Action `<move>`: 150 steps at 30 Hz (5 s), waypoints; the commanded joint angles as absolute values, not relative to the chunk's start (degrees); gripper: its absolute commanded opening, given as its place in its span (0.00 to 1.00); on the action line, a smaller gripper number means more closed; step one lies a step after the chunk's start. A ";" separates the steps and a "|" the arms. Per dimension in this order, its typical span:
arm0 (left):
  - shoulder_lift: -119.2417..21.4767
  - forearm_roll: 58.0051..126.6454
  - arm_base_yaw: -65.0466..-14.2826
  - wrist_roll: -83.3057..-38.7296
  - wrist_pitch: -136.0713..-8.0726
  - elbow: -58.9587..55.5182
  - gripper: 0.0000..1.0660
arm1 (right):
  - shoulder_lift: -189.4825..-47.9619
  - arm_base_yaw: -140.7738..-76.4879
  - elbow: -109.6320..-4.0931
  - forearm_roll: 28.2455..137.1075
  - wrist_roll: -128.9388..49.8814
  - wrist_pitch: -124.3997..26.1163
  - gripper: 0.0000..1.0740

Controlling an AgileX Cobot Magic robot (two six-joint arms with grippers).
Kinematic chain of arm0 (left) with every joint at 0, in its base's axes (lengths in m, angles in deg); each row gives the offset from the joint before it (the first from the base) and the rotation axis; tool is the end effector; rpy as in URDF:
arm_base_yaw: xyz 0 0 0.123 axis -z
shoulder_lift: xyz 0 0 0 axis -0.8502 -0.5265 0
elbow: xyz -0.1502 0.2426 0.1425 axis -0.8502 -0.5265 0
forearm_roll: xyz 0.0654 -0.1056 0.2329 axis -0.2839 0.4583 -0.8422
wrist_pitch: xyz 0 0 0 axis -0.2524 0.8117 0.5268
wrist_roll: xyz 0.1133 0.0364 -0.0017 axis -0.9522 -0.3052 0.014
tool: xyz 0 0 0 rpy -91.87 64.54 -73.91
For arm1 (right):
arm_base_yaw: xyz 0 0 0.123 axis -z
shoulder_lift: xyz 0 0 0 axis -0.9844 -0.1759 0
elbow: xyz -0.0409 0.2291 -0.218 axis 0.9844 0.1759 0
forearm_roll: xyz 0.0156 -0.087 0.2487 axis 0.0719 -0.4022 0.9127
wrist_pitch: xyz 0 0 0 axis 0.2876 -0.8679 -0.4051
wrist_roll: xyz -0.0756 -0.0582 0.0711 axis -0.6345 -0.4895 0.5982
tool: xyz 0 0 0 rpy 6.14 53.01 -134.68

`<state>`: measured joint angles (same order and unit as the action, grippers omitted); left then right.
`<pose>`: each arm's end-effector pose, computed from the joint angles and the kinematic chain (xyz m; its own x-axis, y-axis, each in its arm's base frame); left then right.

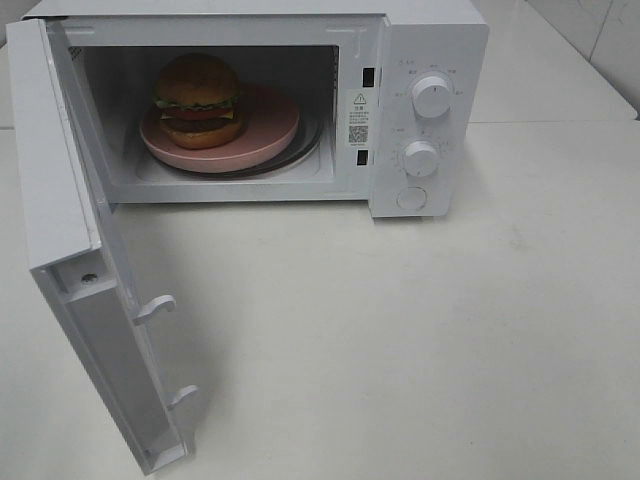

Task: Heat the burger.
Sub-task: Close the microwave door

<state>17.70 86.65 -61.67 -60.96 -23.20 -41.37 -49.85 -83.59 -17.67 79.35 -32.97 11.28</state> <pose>-0.0009 -0.0160 0.2837 -0.4380 -0.0398 -0.8981 0.0551 0.9959 -0.0710 0.0000 -0.0055 0.2765 -0.3953 -0.0207 -0.9183 -0.0206 0.9997 -0.0137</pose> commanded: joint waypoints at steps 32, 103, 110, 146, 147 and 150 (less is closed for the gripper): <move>-16.57 86.25 -61.67 -63.77 -75.62 -51.17 0.00 | -48.36 -83.31 -17.67 79.41 -33.25 11.22 0.71; -69.91 79.83 -29.92 -49.96 -128.62 -45.84 0.00 | -48.36 -83.31 -17.67 79.41 -33.31 11.22 0.71; -73.75 85.22 -26.09 -53.57 -127.65 -41.37 0.00 | -48.36 -83.31 -17.67 79.41 -33.31 11.22 0.71; -90.48 107.91 -16.98 -66.75 -124.61 -14.04 0.00 | -48.36 -83.36 -17.67 79.35 -33.20 11.22 0.71; -90.88 108.20 -16.98 -66.98 -124.55 -13.47 0.00 | -48.36 -83.36 -17.67 79.35 -33.20 11.22 0.71; -92.14 110.26 -17.15 -68.18 -124.21 -11.35 0.00 | -48.36 -83.36 -17.67 79.35 -33.20 11.22 0.71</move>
<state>-91.80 107.39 -16.17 -67.84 -121.63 -12.78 -49.85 -83.59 -17.67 79.35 -32.97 11.28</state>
